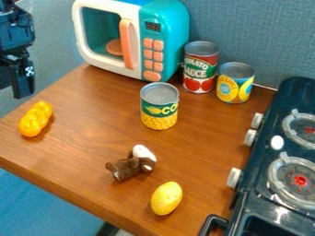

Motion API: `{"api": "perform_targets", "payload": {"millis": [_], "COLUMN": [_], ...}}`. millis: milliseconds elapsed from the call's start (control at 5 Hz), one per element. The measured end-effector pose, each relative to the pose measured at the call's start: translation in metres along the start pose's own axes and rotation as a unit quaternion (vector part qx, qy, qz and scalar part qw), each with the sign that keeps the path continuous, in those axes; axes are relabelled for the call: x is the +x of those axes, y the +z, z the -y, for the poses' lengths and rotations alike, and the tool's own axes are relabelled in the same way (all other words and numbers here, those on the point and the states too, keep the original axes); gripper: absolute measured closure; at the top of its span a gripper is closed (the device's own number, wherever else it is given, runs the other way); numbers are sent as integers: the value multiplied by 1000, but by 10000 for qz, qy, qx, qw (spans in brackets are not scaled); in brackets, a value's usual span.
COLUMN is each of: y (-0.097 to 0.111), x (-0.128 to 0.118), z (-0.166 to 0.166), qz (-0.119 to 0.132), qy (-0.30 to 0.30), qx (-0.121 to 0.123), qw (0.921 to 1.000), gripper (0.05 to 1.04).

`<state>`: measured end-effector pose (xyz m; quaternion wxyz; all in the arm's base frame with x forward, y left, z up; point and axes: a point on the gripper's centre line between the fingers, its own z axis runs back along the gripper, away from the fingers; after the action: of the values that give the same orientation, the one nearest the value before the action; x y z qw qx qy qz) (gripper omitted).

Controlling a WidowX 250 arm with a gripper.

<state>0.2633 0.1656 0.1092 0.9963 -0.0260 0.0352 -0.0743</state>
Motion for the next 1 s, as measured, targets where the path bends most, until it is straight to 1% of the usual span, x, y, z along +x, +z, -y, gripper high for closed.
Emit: {"api": "perform_targets", "payload": {"millis": [200,400,600,800,1000], "y": [-11,-18,-20,-22,-42], "x": [-1,10,19,23,35], "z": [2,-2,-10,-19,-16], "qz": [-136,280,655,573,225], "qy": [25,667,1505,2216,2621], "qx": [-125,49,255,556,749], "qw": [9998,9974,9861,9719,9619], "gripper": [82,83,82,82,82]}}
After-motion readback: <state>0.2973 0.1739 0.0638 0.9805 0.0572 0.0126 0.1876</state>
